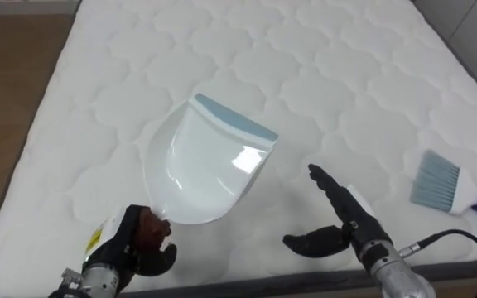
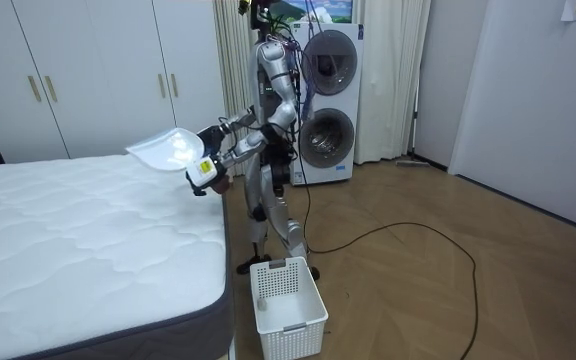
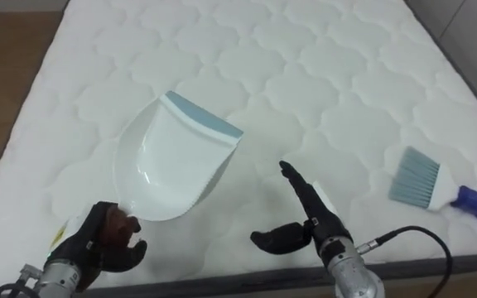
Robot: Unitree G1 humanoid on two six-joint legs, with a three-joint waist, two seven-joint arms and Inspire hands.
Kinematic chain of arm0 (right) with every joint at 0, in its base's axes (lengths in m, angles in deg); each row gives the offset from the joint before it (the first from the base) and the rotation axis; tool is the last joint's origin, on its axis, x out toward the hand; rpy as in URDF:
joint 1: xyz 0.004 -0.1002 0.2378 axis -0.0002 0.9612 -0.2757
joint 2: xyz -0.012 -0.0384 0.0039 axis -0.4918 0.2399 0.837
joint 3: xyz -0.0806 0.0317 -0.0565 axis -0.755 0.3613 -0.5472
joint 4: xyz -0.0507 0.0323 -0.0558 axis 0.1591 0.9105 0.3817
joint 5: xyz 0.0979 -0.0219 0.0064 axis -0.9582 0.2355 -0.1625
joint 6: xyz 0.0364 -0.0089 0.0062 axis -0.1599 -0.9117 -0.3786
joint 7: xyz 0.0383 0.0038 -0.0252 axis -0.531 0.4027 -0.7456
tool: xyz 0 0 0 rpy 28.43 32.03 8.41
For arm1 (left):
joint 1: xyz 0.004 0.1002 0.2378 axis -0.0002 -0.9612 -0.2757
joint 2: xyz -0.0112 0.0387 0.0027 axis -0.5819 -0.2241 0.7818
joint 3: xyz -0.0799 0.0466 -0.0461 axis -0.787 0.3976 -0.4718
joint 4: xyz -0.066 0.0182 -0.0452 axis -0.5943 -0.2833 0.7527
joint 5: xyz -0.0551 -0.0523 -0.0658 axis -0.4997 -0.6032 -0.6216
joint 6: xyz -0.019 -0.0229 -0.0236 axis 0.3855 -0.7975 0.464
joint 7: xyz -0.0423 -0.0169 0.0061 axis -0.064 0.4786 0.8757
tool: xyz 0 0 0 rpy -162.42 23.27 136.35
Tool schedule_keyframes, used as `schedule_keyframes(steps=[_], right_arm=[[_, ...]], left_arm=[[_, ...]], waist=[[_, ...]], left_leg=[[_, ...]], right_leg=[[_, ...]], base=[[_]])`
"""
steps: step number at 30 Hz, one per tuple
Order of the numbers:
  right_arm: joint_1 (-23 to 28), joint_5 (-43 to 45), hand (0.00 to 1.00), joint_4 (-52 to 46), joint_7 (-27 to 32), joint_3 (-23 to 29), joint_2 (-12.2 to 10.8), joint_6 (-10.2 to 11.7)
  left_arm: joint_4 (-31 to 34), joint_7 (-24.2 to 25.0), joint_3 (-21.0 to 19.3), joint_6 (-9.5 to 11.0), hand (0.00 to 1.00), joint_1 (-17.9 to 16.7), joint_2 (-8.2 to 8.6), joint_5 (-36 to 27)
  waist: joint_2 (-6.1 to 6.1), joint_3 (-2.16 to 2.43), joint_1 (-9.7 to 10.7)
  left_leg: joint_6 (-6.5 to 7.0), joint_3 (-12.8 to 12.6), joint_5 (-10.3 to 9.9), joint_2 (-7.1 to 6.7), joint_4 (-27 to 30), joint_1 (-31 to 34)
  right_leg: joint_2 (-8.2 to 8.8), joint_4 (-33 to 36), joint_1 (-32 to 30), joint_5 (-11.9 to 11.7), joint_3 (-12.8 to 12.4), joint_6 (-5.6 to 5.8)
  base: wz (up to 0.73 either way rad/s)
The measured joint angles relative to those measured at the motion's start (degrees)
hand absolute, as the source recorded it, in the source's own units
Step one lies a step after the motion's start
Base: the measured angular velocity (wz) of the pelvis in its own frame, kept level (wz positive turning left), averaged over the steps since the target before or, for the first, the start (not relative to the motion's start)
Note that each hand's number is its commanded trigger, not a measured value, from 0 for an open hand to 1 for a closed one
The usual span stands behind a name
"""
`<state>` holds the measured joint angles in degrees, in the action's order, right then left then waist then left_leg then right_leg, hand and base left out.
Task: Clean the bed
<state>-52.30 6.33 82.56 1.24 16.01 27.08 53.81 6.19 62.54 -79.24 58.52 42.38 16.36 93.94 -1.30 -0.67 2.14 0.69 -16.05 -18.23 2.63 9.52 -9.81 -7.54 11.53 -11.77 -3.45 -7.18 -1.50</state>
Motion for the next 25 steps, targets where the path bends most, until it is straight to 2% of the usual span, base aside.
schedule_keyframes(steps=[2,4,6,8,9,13,15,17,19,21,25], right_arm=[[0.3,0.1,0.00,1.6,0.0,0.7,0.0,-0.2],[0.7,0.8,0.00,3.1,0.1,2.0,-0.2,-1.0],[1.0,1.1,0.00,6.2,0.5,3.6,-0.7,-1.4],[1.2,1.3,0.00,9.0,2.1,4.4,-1.3,-1.5],[1.2,1.3,0.00,10.9,3.0,4.6,-1.3,-1.7],[1.3,0.7,0.00,16.2,5.4,5.9,-2.2,-1.9],[1.9,0.5,0.00,17.6,6.3,6.3,-2.2,-1.9],[1.7,0.5,0.00,21.5,6.9,6.5,-2.2,-1.2],[1.8,-0.4,0.00,26.4,7.8,6.4,-2.3,-1.1],[1.8,-1.9,0.00,29.9,9.4,7.0,-2.2,-1.2],[1.9,-3.5,0.00,34.9,10.0,8.5,-2.5,-1.2]], left_arm=[[-1.5,-0.1,-0.1,-0.1,0.00,0.0,0.18,-0.7],[-3.4,-0.1,-0.1,-0.5,0.00,-0.1,0.23,-0.9],[-7.6,-0.1,-0.3,-1.2,0.00,0.0,0.30,-1.0],[-10.8,-0.1,-0.3,-1.9,0.00,-0.1,0.39,-1.0],[-12.0,-0.1,-0.2,-2.5,0.00,-0.4,0.43,-1.0],[-15.7,-1.3,-0.6,-2.5,0.00,-1.9,1.09,-1.1],[-17.7,-2.0,-0.9,-2.5,0.00,-2.4,1.54,-1.1],[-20.8,-2.2,-1.4,-2.4,0.00,-2.4,2.07,-1.4],[-24.0,-2.2,-1.6,-2.4,0.00,-2.4,2.10,-2.1],[-26.3,-2.2,-2.5,-2.5,0.00,-2.7,2.11,-2.1],[-27.5,-2.2,-4.0,-2.6,0.00,-3.9,2.72,-2.2]], waist=[[-0.08,-0.01,0.3],[-0.12,0.21,0.3],[-0.13,0.52,0.5],[-0.06,0.75,0.8],[0.04,0.77,0.9],[0.47,0.87,0.9],[1.04,0.59,1.0],[1.12,0.65,1.0],[1.32,1.00,1.0],[1.85,0.43,0.9],[1.61,0.39,1.1]], left_leg=[[0.00,-0.1,0.0,0.10,0.0,-0.6],[0.00,-0.6,0.0,0.23,-0.2,-0.7],[0.01,-1.4,0.0,0.67,-0.5,-0.8],[-0.02,-1.3,0.0,0.74,-0.9,-1.1],[-0.09,-1.3,0.0,0.75,-0.8,-1.1],[-0.36,-1.4,0.2,0.70,-0.9,-1.2],[-0.46,-1.5,0.2,0.59,-1.0,-1.2],[-0.62,-1.5,0.1,0.84,-1.1,-1.7],[-0.83,-1.1,-0.1,1.04,-1.1,-2.2],[-0.85,-0.7,-0.1,0.85,-1.2,-2.2],[-0.74,-0.4,-0.1,0.77,-1.3,-2.2]], right_leg=[[-0.02,-0.2,0.6,0.0,0.2,-0.02],[0.01,-0.8,0.9,-0.2,0.7,-0.21],[0.23,-0.8,0.9,-0.3,3.0,-0.76],[0.05,-0.7,0.9,-0.2,3.5,-1.09],[-0.12,-0.7,0.9,-0.3,3.4,-1.29],[-0.67,-0.8,1.0,-0.4,2.0,-1.52],[-0.71,-1.0,1.0,-0.5,1.7,-1.32],[-0.67,-0.9,1.6,-0.4,2.3,-1.45],[-0.78,-0.7,1.9,-0.3,2.7,-1.71],[-0.81,-1.0,1.9,-0.5,2.6,-1.89],[-0.80,-1.1,1.9,-0.6,2.7,-1.86]], base=[[0.00],[-0.05],[-0.07],[0.00],[-0.05],[-0.08],[-0.06],[0.04],[0.07],[-0.03],[-0.02]])
